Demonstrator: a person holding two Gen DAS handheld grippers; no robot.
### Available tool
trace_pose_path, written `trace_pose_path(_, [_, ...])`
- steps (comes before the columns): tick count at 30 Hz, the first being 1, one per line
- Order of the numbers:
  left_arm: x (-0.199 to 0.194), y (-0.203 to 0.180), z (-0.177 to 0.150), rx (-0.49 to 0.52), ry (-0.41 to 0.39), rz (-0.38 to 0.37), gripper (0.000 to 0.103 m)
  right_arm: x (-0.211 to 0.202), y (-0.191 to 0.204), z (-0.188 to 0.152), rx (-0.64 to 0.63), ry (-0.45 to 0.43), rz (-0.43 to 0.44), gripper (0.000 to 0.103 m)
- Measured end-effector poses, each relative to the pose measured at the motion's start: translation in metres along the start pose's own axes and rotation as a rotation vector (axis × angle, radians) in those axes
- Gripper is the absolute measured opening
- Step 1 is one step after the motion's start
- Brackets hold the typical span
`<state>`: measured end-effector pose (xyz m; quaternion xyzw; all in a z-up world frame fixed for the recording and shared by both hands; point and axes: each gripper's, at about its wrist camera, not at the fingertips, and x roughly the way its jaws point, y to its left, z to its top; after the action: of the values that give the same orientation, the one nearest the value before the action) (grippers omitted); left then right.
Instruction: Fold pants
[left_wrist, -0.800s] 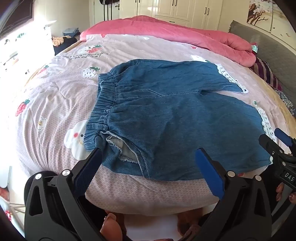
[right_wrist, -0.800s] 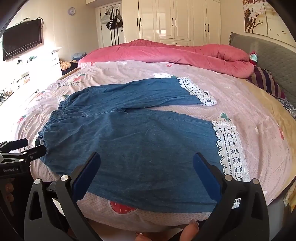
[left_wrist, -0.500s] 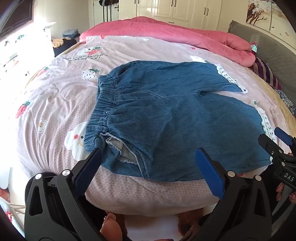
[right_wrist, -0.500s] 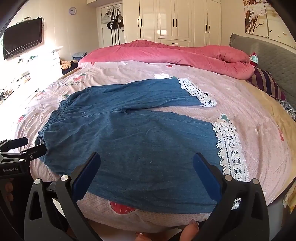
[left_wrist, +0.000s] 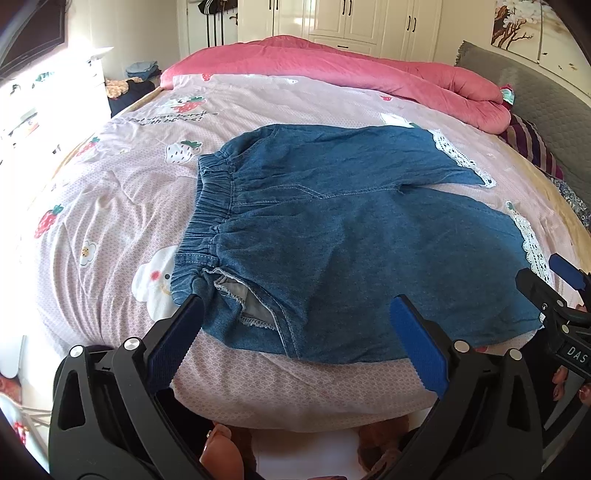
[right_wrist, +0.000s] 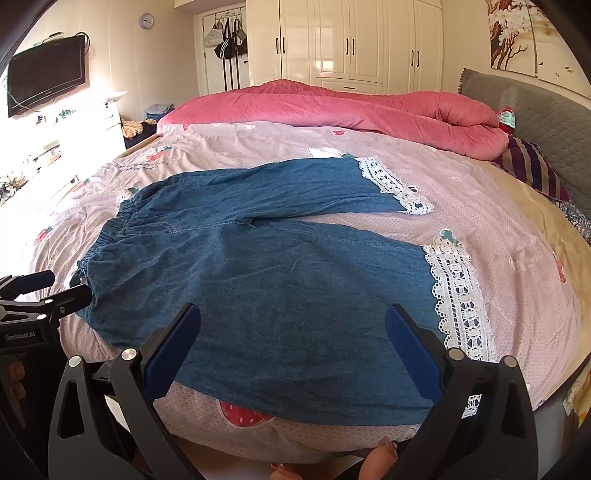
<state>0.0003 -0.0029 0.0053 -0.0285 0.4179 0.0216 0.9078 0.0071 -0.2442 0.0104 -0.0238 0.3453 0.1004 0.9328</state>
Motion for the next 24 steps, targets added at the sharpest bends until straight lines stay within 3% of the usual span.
trace_pose_path(24, [-0.0014,0.0022,0.0015,-0.006,-0.001,0.007,0.095,0.0011,0.0007,-0.0023,0.0,0.003,0.0,0.099])
